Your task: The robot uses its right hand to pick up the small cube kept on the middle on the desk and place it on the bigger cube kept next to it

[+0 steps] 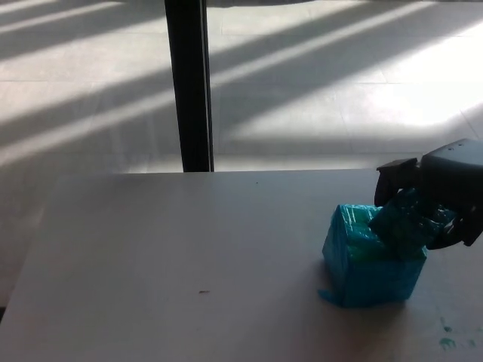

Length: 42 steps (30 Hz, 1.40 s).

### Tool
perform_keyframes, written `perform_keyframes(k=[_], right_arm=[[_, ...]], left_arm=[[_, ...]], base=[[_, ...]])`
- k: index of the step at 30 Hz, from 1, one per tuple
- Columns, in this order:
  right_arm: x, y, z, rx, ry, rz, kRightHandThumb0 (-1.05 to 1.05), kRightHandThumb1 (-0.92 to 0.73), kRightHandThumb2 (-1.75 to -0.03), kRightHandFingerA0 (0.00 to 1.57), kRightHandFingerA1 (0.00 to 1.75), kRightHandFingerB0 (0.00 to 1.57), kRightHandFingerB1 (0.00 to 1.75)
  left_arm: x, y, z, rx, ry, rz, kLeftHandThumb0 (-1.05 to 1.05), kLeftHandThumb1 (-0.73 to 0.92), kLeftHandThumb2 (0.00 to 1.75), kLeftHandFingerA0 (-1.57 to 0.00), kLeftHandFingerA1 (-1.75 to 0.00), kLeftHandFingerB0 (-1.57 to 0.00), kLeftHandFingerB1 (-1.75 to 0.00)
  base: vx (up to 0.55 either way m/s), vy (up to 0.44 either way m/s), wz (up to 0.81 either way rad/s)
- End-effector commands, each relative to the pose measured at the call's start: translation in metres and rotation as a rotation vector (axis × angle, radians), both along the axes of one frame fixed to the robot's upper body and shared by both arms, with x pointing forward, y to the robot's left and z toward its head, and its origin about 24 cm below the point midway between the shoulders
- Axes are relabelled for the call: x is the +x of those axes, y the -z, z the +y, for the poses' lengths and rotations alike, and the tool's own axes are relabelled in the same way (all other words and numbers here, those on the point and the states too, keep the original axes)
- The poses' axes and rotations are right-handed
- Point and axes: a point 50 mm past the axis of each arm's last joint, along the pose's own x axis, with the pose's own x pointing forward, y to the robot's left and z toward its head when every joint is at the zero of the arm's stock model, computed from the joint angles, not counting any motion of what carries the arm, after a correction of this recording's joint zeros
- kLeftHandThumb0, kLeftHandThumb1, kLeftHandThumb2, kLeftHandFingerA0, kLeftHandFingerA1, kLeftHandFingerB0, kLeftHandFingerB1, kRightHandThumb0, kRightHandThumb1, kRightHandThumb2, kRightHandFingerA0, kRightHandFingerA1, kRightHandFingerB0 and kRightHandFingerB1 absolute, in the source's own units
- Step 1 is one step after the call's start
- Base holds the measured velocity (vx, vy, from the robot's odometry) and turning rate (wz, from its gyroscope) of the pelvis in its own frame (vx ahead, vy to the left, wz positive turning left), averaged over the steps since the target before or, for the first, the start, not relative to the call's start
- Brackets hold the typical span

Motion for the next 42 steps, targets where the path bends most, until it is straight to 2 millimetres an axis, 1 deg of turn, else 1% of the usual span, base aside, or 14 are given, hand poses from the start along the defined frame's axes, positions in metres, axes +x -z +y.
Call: perform_keyframes(k=[1, 6, 9, 11, 13, 18, 21, 23, 25, 27, 29, 34, 35, 42], right_arm=[[0.005, 0.006, 0.008, 0.0, 0.022, -0.004, -0.28, -0.77, -0.67, 0.74, 1.75, 0.59, 1.59], [0.009, -0.002, 0.017, -0.002, 0.023, -0.044, -0.19, -0.71, -0.72, 0.92, 1.74, 0.62, 1.48], [0.01, -0.006, 0.019, -0.005, 0.018, -0.063, -0.23, -0.71, -0.7, 0.74, 1.75, 0.61, 1.56], [0.011, -0.01, 0.018, 0.003, 0.009, -0.066, -0.24, -0.68, -0.8, 0.99, 1.72, 0.67, 1.46], [0.011, -0.011, 0.018, 0.003, 0.009, -0.066, -0.24, -0.67, -0.78, 0.75, 1.75, 0.65, 1.55], [0.009, -0.011, 0.017, -0.067, 0.006, -0.049, -0.26, -0.68, -0.67, 0.74, 1.75, 0.64, 1.56], [0.009, -0.009, 0.014, -0.125, 0.032, -0.012, -0.33, -0.7, -0.66, 0.74, 1.51, 0.77, 0.86], [0.008, -0.003, 0.014, -0.168, 0.036, 0.069, -0.3, -0.72, -0.66, 0.7, 1.5, 0.73, 0.86], [0.007, -0.002, 0.014, -0.23, 0.038, 0.118, -0.31, -0.71, -0.61, 0.62, 0.93, 0.53, 0.4], [0.006, -0.002, 0.015, -0.223, 0.054, 0.157, -0.37, -0.66, -0.6, 0.68, 0.73, 0.3, 0.3], [0.005, -0.002, 0.017, -0.239, 0.053, 0.175, -0.47, -0.61, -0.58, 0.41, 0.52, 0.13, 0.32], [0.003, -0.005, 0.019, -0.245, 0.01, 0.122, -0.64, -0.57, -0.58, 0.08, 0.39, 0.0, 0.31], [0.002, -0.007, 0.021, -0.255, -0.004, 0.103, -0.69, -0.41, -0.82, 0.01, 0.33, 0.0, 0.27], [0.0, -0.013, 0.026, -0.253, -0.008, 0.084, -0.87, -0.48, -0.81, 0.0, 0.0, 0.0, 0.12]], left_arm=[[0.0, -0.005, 0.005, 0.016, 0.004, 0.001, -0.68, 0.71, 0.62, -0.42, -0.54, -0.47, -0.4], [0.001, -0.005, 0.005, 0.024, 0.015, 0.005, -0.69, 0.71, 0.62, -0.42, -0.55, -0.45, -0.39], [0.002, -0.005, 0.005, 0.018, 0.01, 0.001, -0.68, 0.71, 0.62, -0.41, -0.54, -0.45, -0.39], [0.002, -0.005, 0.004, 0.025, 0.009, 0.006, -0.67, 0.71, 0.62, -0.44, -0.56, -0.45, -0.39], [0.002, -0.004, 0.004, 0.027, 0.011, 0.009, -0.67, 0.71, 0.62, -0.42, -0.55, -0.45, -0.39], [0.002, -0.004, 0.004, 0.022, 0.013, 0.011, -0.69, 0.72, 0.62, -0.4, -0.57, -0.44, -0.4], [0.006, -0.005, 0.003, 0.029, 0.035, 0.002, -0.68, 0.72, 0.62, -0.41, -0.56, -0.44, -0.39], [0.007, -0.006, 0.003, 0.038, 0.051, 0.004, -0.68, 0.73, 0.62, -0.41, -0.57, -0.44, -0.4], [0.007, -0.006, 0.003, 0.046, 0.041, 0.008, -0.69, 0.72, 0.62, -0.45, -0.58, -0.47, -0.41], [0.007, -0.005, 0.003, 0.029, 0.014, 0.005, -0.65, 0.7, 0.61, -0.45, -0.56, -0.47, -0.41], [0.008, -0.006, 0.003, 0.028, 0.015, 0.006, -0.66, 0.71, 0.62, -0.45, -0.56, -0.47, -0.41], [0.012, -0.008, 0.003, 0.049, 0.048, 0.007, -0.69, 0.72, 0.62, -0.43, -0.57, -0.47, -0.41], [0.012, -0.008, 0.003, 0.047, 0.046, 0.007, -0.67, 0.72, 0.62, -0.44, -0.57, -0.47, -0.41], [0.012, -0.008, 0.004, 0.037, 0.032, 0.01, -0.67, 0.72, 0.62, -0.41, -0.56, -0.45, -0.4]], base=[[0.0, 0.0, 0.0], [0.0, 0.0, 0.0], [0.0, 0.0, 0.0], [0.0, 0.0, 0.0], [0.0, 0.0, 0.0], [0.0, 0.0, 0.0], [0.0, 0.0, 0.0], [0.0, 0.0, 0.0], [0.0, 0.0, 0.0], [0.0, 0.0, 0.0], [0.0, 0.0, 0.0], [0.0, 0.0, 0.0], [0.0, 0.0, 0.0], [0.0, 0.0, 0.0]])
